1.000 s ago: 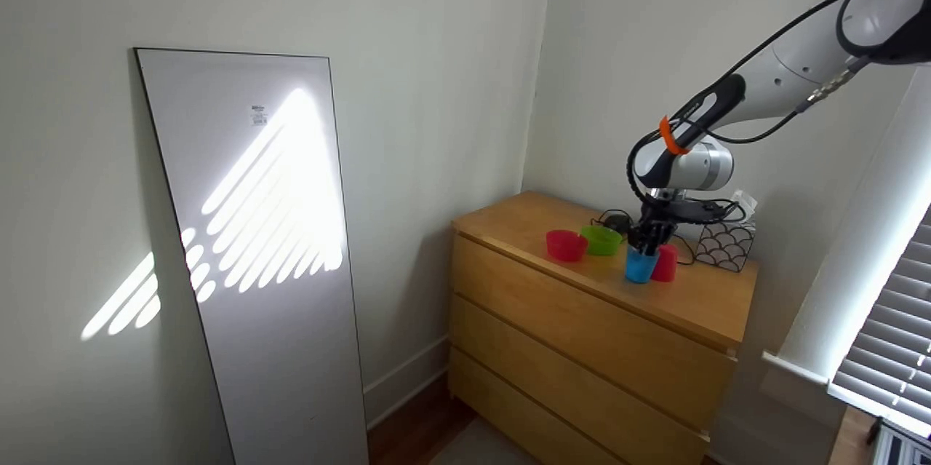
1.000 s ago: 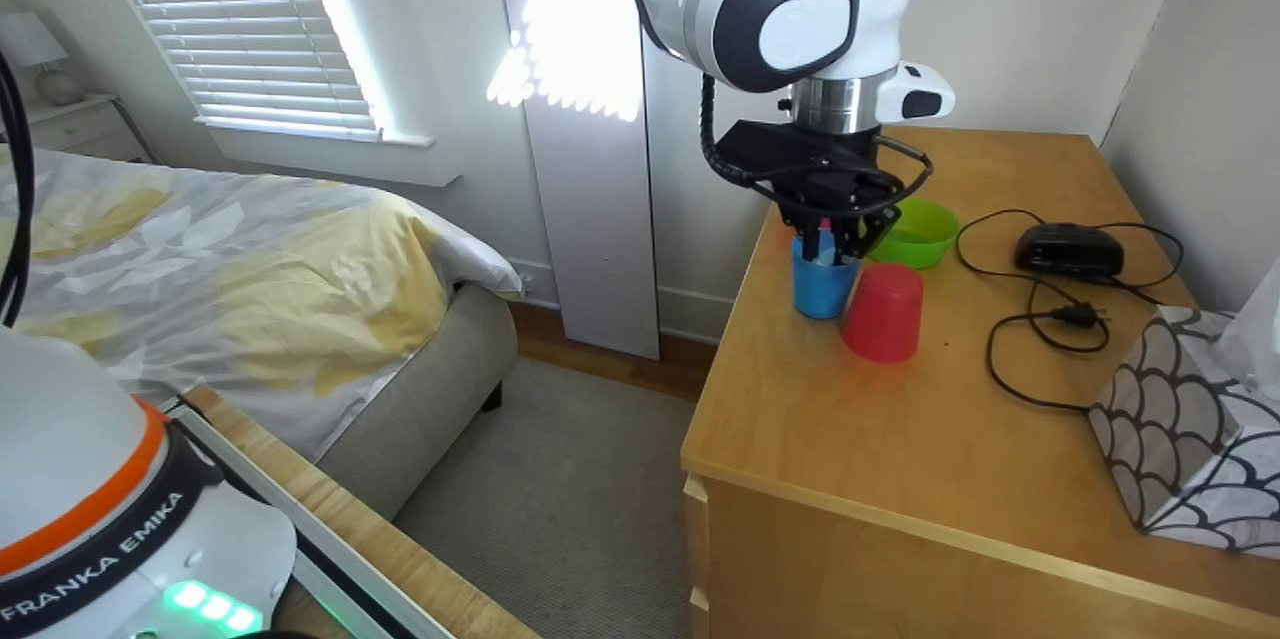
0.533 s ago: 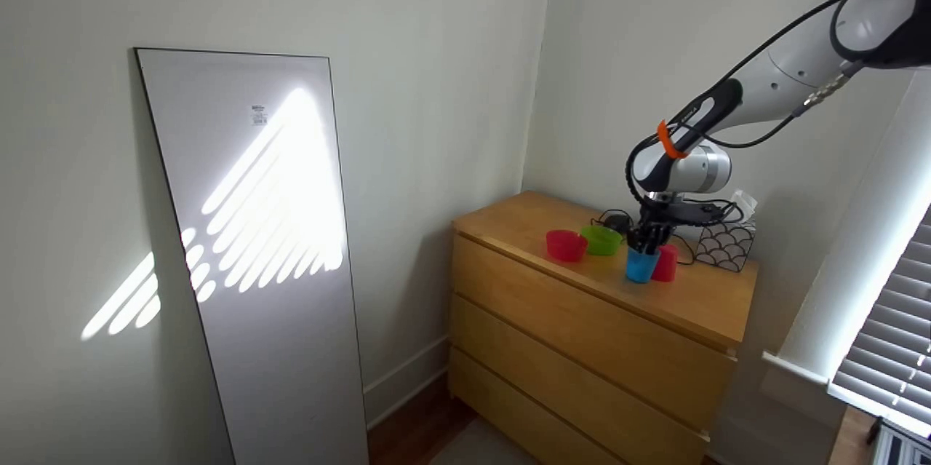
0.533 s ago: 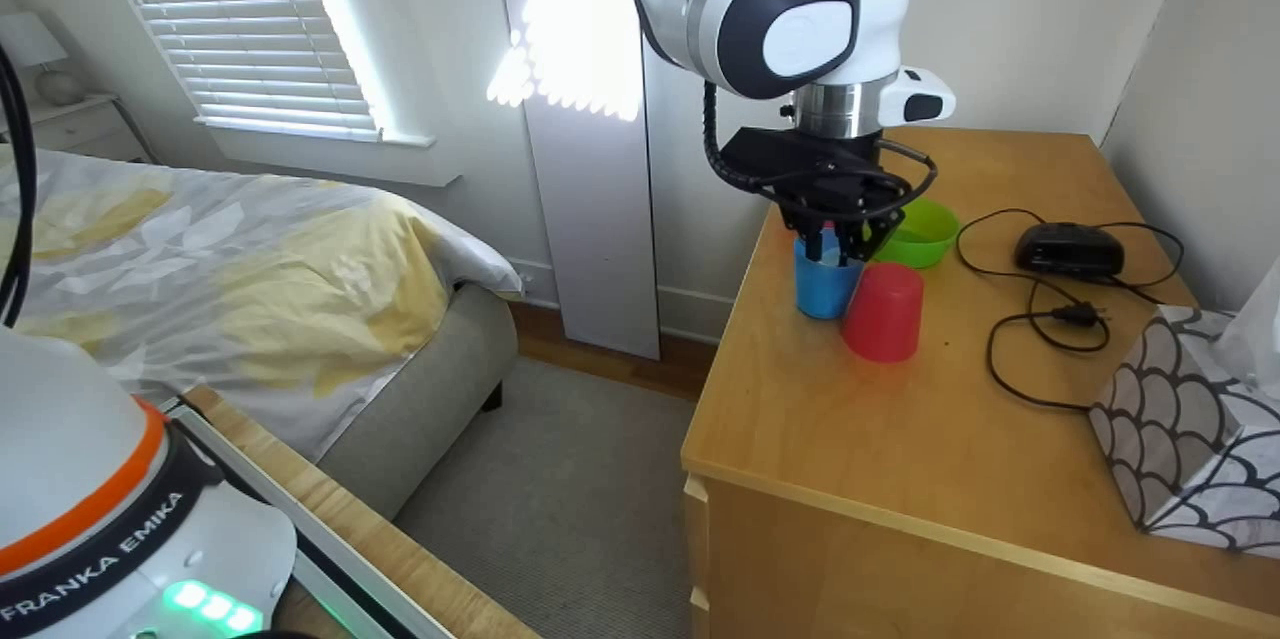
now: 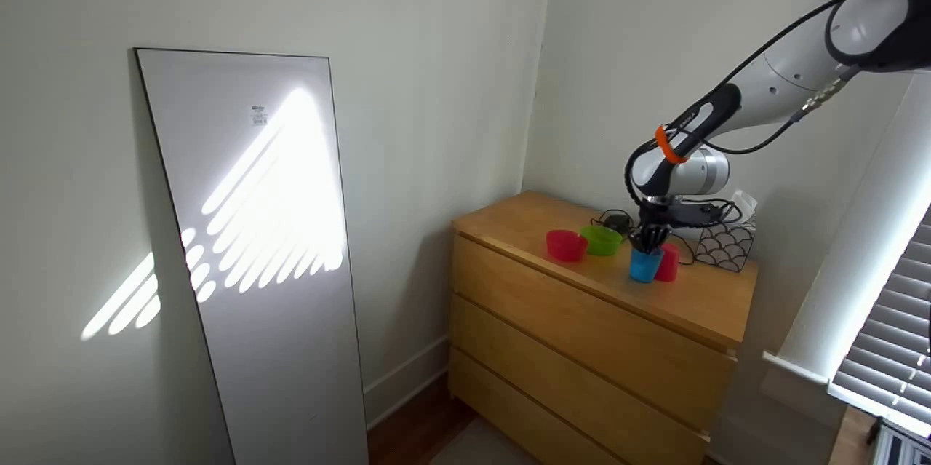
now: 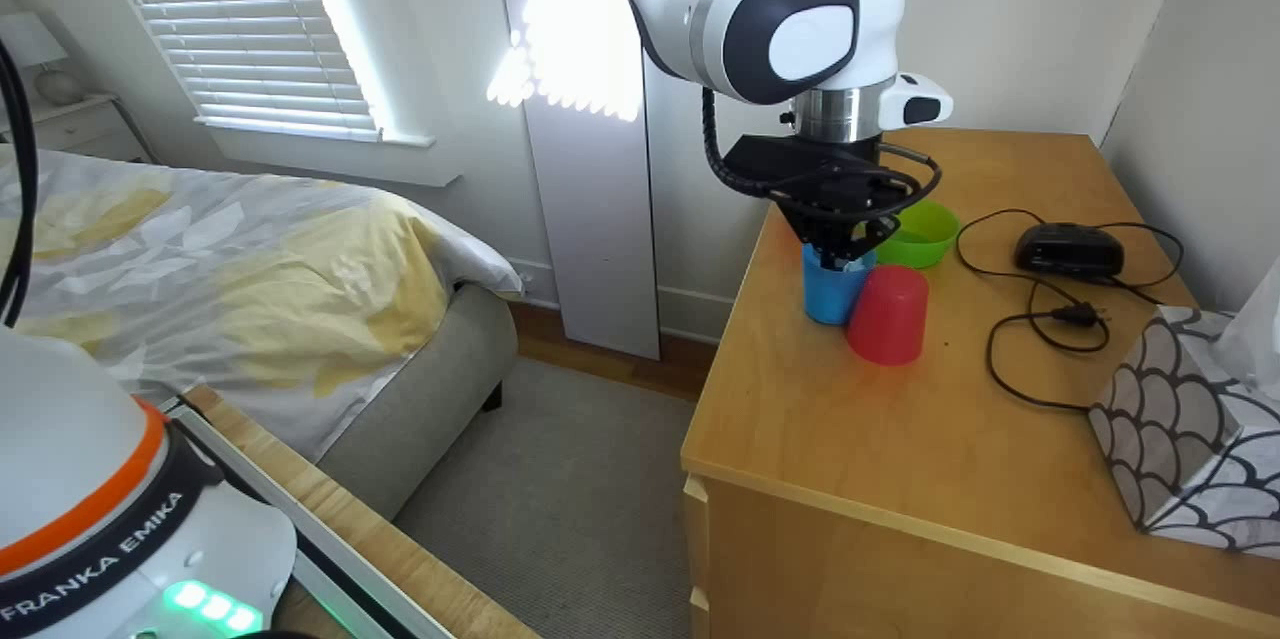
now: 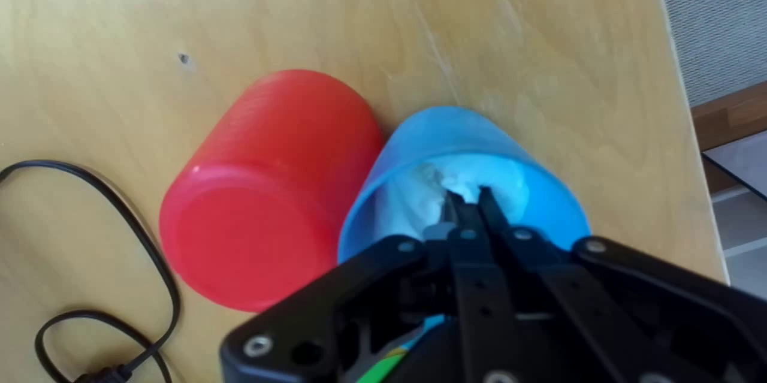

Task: Remove the cloth from the blue cup, then put it in the green bowl

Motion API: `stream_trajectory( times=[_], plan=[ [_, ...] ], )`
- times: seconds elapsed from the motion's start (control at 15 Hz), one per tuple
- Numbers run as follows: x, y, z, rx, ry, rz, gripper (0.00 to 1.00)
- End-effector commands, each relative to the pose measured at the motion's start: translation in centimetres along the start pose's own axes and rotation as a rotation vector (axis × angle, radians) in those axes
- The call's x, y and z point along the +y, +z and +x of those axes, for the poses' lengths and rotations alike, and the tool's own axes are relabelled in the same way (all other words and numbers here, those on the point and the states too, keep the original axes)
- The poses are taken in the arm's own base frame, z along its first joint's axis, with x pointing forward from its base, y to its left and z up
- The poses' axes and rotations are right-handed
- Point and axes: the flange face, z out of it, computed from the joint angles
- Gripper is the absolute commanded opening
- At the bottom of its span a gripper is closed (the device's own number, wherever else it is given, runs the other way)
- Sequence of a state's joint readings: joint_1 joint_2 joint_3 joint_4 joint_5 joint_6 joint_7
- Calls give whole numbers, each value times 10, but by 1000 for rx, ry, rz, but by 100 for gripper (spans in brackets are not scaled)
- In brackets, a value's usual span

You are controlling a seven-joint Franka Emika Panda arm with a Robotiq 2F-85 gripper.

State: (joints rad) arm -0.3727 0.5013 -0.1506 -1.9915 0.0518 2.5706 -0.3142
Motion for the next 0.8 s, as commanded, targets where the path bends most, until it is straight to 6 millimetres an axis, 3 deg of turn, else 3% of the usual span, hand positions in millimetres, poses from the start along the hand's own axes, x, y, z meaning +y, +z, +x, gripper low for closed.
stream_trajectory(
  times=[0.0, 0.4, 0.73],
  plan=[
    [-4, -7, 1, 0, -2, -23, 1],
    [-16, -60, 4, 53, 48, -49, 1],
    [-4, -104, 3, 118, 55, -120, 1]
  ],
)
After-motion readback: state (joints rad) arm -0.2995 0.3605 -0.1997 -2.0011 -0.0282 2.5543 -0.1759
